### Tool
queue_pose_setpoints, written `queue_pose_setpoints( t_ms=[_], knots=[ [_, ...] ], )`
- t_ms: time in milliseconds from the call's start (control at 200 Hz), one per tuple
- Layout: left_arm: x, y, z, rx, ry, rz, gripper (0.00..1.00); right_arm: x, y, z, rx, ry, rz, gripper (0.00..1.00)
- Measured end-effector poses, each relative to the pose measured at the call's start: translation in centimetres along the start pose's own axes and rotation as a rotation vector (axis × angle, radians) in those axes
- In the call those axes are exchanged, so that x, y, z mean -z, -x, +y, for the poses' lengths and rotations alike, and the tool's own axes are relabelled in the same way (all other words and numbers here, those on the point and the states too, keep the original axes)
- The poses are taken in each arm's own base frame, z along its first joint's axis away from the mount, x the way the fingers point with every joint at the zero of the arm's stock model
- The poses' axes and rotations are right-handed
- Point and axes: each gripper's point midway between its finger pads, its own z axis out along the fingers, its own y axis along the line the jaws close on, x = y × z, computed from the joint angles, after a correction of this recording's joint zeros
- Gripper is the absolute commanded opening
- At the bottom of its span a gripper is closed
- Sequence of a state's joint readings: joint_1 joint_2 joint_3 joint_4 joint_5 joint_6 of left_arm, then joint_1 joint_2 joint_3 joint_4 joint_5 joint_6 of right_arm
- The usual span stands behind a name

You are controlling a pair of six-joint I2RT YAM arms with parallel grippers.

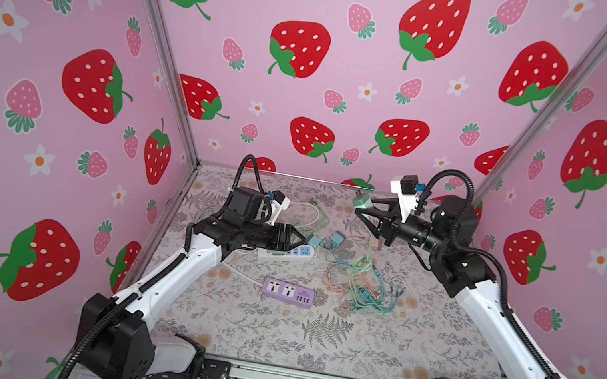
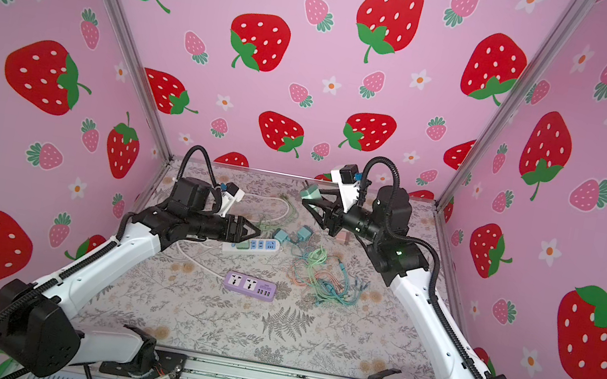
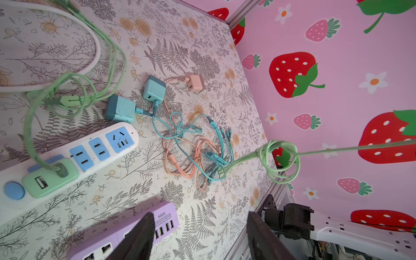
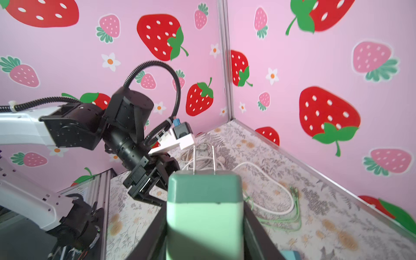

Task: Insert plugs into power strip
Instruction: Pick up the plug from the top-center of the table.

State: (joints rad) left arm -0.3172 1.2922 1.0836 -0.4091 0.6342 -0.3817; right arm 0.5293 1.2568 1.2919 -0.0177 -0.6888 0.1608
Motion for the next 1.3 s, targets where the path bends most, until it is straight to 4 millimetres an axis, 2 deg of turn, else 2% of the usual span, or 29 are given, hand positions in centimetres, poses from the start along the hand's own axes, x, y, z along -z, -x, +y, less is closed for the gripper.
queue_pose_setpoints(
  t_ms=[100, 205, 510, 610, 735, 800, 905, 995, 1055, 1296],
  knots=[
    [0.3, -0.1, -0.1, 0.000, 0.005, -0.002, 0.67, 0.3, 1.8, -0.1, 0.052, -0.021, -0.028, 0.31],
    [0.5, 0.0, -0.3, -0.005, 0.003, -0.008, 0.67, 0.5, 2.8, -0.3, 0.095, -0.047, -0.044, 0.32],
    [0.7, 0.0, -0.5, -0.009, 0.001, -0.013, 0.70, 1.1, 4.8, -1.0, 0.176, -0.118, -0.060, 0.32],
    [0.9, 0.1, -0.6, -0.012, -0.001, -0.018, 0.71, 1.0, 4.7, -1.3, 0.186, -0.127, -0.052, 0.31],
    [1.5, 0.2, -1.2, -0.016, -0.012, -0.032, 0.73, 0.3, 2.7, -2.1, 0.172, -0.133, -0.007, 0.31],
    [1.8, 0.2, -1.8, -0.016, -0.030, -0.039, 0.73, -0.3, 0.6, -2.4, 0.154, -0.128, 0.035, 0.31],
    [2.2, 0.3, -2.7, -0.008, -0.066, -0.042, 0.75, -1.2, -3.8, -2.8, 0.134, -0.109, 0.122, 0.31],
    [2.3, 0.4, -3.3, 0.000, -0.101, -0.041, 0.77, -2.0, -7.2, -2.2, 0.134, -0.074, 0.187, 0.31],
    [2.4, 0.5, -3.9, 0.003, -0.127, -0.041, 0.79, -2.5, -8.7, -1.6, 0.140, -0.051, 0.215, 0.31],
    [2.8, 0.8, -5.8, 0.013, -0.224, -0.033, 0.80, -4.4, -11.0, 0.9, 0.209, 0.026, 0.256, 0.31]
  ],
)
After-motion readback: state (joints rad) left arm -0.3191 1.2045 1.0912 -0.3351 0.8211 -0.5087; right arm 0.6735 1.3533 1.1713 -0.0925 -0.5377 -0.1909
